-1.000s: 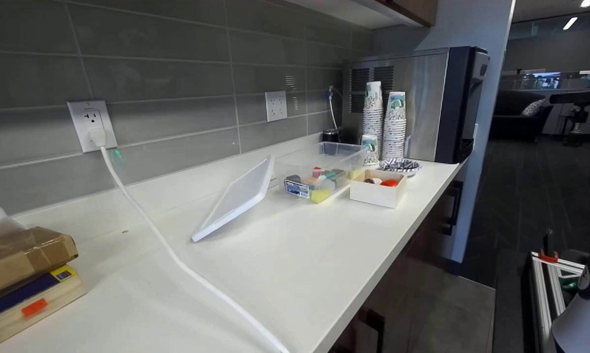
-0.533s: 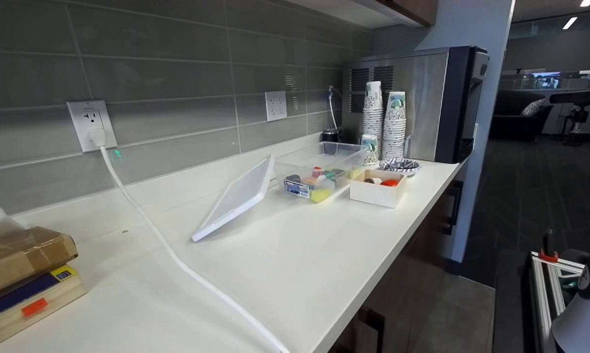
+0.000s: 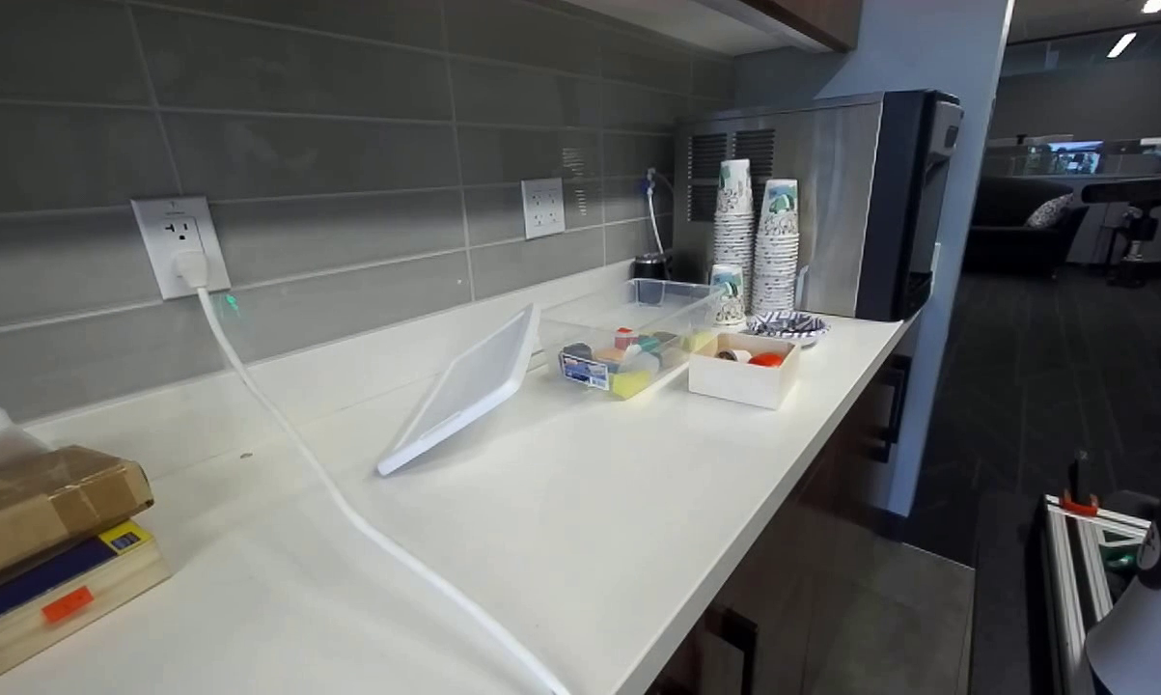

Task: Open the left upper cabinet door then close it.

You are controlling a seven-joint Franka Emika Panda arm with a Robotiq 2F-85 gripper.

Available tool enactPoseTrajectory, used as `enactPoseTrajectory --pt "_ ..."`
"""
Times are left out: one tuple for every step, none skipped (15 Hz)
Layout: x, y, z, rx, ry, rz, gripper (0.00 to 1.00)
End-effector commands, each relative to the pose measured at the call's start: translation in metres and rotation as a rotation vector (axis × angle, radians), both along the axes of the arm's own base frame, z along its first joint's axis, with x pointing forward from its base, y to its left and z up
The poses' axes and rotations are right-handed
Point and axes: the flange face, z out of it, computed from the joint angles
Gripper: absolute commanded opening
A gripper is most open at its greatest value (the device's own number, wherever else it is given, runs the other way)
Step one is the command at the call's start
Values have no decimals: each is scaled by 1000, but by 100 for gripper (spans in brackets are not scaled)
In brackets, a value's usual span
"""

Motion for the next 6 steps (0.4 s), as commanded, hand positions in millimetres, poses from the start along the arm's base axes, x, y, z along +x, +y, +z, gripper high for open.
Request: enactPoseTrajectory --pt "-25 6 2 71 40 31 100" --pt "-30 6 2 83 48 27 100" --pt "-34 6 1 92 60 25 100" --pt "-38 6 1 97 68 18 100" --pt "-41 7 1 98 79 11 100" --pt "-44 8 2 98 86 6 100"
